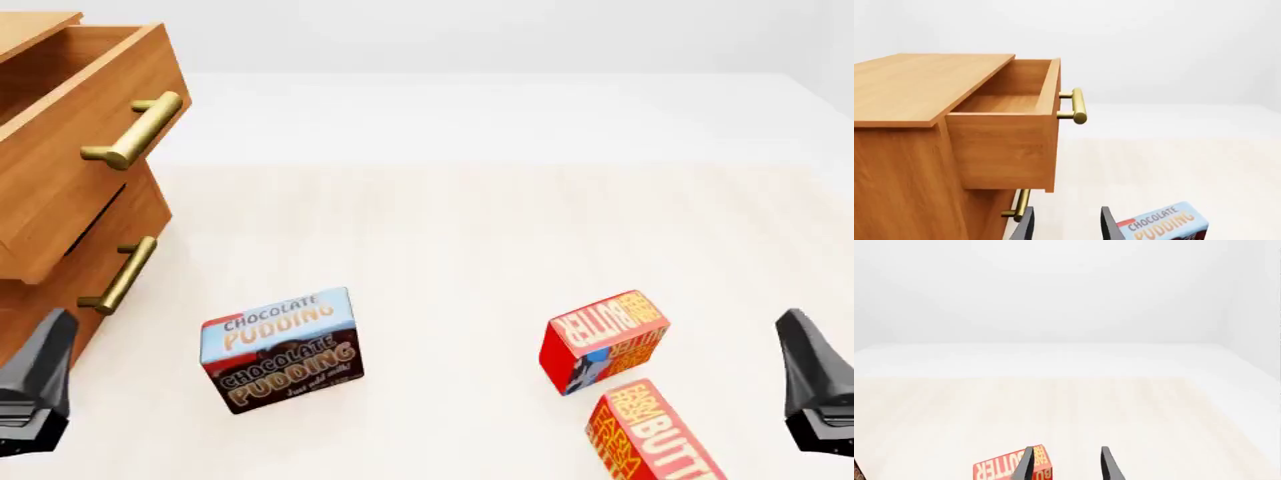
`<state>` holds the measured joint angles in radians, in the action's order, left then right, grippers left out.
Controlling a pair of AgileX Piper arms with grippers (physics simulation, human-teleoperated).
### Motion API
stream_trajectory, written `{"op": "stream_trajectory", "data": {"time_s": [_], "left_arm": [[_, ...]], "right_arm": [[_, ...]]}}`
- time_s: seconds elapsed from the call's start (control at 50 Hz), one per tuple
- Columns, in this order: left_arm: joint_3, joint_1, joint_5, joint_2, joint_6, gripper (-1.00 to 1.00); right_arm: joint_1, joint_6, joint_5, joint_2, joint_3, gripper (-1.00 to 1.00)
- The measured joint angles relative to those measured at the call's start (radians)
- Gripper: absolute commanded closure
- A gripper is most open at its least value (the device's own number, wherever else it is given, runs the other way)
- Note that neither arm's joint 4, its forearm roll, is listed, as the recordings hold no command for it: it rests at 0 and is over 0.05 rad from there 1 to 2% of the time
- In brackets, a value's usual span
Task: Put the bowl in the top drawer of the cabinet.
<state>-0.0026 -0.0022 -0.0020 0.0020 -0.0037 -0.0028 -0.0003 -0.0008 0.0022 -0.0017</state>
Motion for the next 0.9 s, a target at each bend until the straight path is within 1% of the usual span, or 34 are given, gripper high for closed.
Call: {"op": "stream_trajectory", "data": {"time_s": [0.18, 0.3, 0.42, 0.52, 0.62, 0.74, 0.9], "left_arm": [[-0.006, 0.002, -0.003, 0.008, -0.022, -1.0], [-0.022, 0.013, 0.0, 0.029, -0.049, -1.0], [-0.055, 0.005, 0.022, 0.062, -0.108, -1.0], [-0.103, -0.028, 0.058, 0.101, -0.173, -1.0], [-0.164, -0.071, 0.101, 0.147, -0.213, -1.0], [-0.223, -0.12, 0.147, 0.189, -0.224, -1.0], [-0.299, -0.171, 0.208, 0.217, -0.206, -1.0]], "right_arm": [[0.004, 0.001, -0.003, 0.0, -0.002, -1.0], [0.007, 0.003, -0.005, 0.0, -0.002, -1.0], [0.01, 0.006, -0.008, 0.0, -0.003, -1.0], [0.013, 0.008, -0.009, 0.0, -0.003, -1.0], [0.015, 0.009, -0.01, -0.001, -0.003, -1.0], [0.016, 0.014, -0.009, 0.0, -0.003, -1.0], [0.016, 0.019, -0.007, 0.0, -0.002, -1.0]]}}
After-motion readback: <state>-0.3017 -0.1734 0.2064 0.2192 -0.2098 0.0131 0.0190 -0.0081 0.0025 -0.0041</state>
